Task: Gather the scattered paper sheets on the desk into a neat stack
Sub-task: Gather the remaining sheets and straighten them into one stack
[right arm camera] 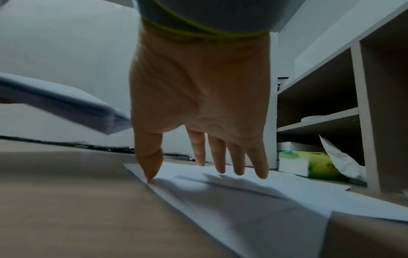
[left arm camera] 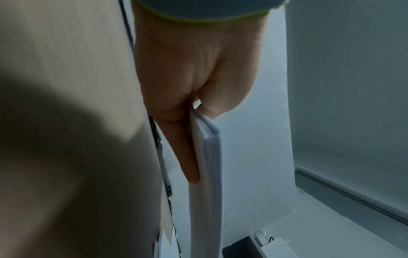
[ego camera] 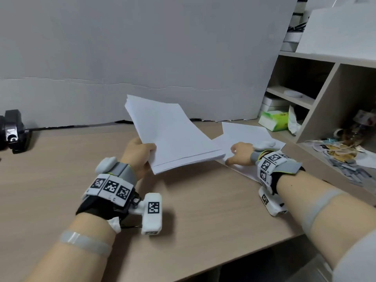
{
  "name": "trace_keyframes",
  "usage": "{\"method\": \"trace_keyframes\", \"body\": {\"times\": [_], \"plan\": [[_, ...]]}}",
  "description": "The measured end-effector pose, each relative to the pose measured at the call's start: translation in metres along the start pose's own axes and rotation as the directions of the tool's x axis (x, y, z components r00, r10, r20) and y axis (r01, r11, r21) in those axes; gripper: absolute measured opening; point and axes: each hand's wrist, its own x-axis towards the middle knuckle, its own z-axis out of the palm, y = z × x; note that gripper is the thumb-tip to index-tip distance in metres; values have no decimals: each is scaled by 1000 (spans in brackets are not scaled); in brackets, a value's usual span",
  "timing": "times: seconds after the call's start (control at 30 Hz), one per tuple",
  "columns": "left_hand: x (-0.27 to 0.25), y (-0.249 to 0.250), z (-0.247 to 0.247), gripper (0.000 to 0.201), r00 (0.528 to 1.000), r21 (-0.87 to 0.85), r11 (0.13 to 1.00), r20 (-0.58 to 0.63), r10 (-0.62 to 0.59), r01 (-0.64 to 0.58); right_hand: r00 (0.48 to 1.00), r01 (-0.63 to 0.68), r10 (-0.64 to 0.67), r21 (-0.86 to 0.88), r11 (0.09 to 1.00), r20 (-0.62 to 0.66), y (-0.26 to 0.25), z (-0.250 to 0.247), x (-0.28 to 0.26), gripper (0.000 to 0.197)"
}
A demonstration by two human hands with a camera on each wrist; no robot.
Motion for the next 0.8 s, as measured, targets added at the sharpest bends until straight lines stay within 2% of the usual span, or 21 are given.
{"method": "trace_keyframes", "body": {"times": [0.13,0.23,0.3,0.37,0.47,0.6,0.7,0.8], "plan": [[3,-21,15,19,999,36,998,-19,-51,51,998,56,-58,-71,996,-36,-3,-2,-3,33],[5,-31,16,14,996,54,995,-39,-79,81,997,35,-43,-137,990,-59,-5,-1,-10,16],[5,-34,14,14,995,41,995,-50,-86,88,995,37,-54,-196,980,-81,-7,-1,-14,23],[5,-36,10,12,993,50,993,-58,-102,105,994,37,-55,-182,983,-93,-7,1,-13,31],[5,-36,9,26,988,86,986,-77,-137,143,995,52,-62,-117,992,-82,-5,-2,-12,17],[5,-30,14,29,963,117,969,-192,-191,216,999,21,-25,-80,997,-47,-6,-7,-11,37],[4,-28,14,34,958,70,969,-179,-223,239,998,17,-23,-91,996,-64,-9,-8,-15,32],[1,-28,12,23,964,-7,968,-96,-249,249,995,27,-38,-121,992,-94,-11,-7,-17,17]]}}
